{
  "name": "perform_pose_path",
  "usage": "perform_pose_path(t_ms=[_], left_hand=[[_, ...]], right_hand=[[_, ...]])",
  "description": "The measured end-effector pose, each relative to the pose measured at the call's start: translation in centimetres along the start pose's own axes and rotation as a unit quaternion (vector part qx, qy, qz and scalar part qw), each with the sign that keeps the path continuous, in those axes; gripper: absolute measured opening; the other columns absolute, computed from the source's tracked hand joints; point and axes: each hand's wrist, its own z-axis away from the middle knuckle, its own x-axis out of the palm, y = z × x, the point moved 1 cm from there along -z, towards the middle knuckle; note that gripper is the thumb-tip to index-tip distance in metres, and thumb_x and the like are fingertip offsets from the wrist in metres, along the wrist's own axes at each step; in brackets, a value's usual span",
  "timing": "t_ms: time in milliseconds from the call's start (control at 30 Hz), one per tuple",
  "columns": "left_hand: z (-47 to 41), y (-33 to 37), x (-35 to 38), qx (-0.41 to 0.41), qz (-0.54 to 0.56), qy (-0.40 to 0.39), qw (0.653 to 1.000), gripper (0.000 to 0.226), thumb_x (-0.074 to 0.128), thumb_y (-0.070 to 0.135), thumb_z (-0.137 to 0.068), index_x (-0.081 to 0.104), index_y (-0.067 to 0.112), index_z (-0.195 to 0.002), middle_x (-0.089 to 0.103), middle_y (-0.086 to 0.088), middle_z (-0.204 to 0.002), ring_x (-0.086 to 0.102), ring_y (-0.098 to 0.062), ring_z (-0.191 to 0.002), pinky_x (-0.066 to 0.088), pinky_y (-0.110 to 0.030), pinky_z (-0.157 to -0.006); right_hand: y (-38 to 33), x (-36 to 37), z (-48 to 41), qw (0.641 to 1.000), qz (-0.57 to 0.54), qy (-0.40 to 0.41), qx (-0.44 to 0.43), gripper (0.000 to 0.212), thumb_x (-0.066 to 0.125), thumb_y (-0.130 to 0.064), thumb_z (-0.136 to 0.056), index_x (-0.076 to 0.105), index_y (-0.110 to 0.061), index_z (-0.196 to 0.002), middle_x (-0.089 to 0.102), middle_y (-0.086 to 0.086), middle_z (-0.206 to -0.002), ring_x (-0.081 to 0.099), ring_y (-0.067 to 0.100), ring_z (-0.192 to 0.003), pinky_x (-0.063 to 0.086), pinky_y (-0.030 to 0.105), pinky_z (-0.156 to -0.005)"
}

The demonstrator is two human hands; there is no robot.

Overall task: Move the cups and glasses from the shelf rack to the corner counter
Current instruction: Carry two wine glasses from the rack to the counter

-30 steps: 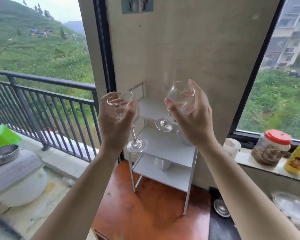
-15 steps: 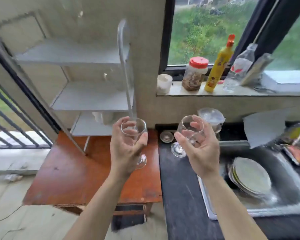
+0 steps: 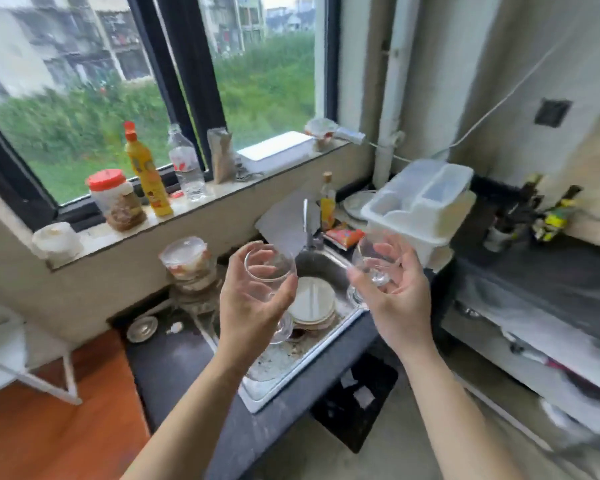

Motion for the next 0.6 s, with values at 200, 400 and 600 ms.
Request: perform_pose_path(t_ms=[200, 400, 600], left_hand=[[3.8, 3.8, 19.4, 0.007, 0.068, -0.120, 0.990, 0.051, 0.079, 0.036, -0.075, 0.058, 0.028, -0.120, 0.069, 0.002, -0.111, 0.068, -0.026, -0.093, 0.057, -0.055, -0.082], [6.2, 5.8, 35.3, 0.013, 0.113, -0.234, 0.966, 0.061, 0.082, 0.047, -0.076, 0.057, 0.029, -0.128, 0.069, 0.003, -0.114, 0.070, -0.021, -0.096, 0.058, -0.046, -0.084], [7.5, 4.8, 49.5, 0.036, 0.133, -0.338, 0.931, 0.067, 0.083, 0.046, -0.076, 0.054, 0.030, -0.134, 0.069, 0.002, -0.119, 0.070, -0.024, -0.104, 0.059, -0.040, -0.084]], right_hand=[[-1.2, -21.0, -0.8, 0.991, 0.064, 0.114, 0.004, 0.067, 0.081, -0.038, -0.075, 0.055, -0.035, -0.136, 0.062, -0.013, -0.126, 0.067, 0.007, -0.111, 0.058, 0.029, -0.087], [-2.3, -36.6, -0.9, 0.967, 0.122, 0.224, -0.011, 0.066, 0.082, -0.037, -0.074, 0.056, -0.035, -0.135, 0.063, -0.012, -0.126, 0.068, 0.005, -0.106, 0.055, 0.019, -0.078], [-0.2, -47.9, -1.7, 0.929, 0.163, 0.333, 0.014, 0.064, 0.084, -0.032, -0.074, 0.057, -0.034, -0.132, 0.063, -0.009, -0.125, 0.067, 0.003, -0.106, 0.057, 0.025, -0.084]])
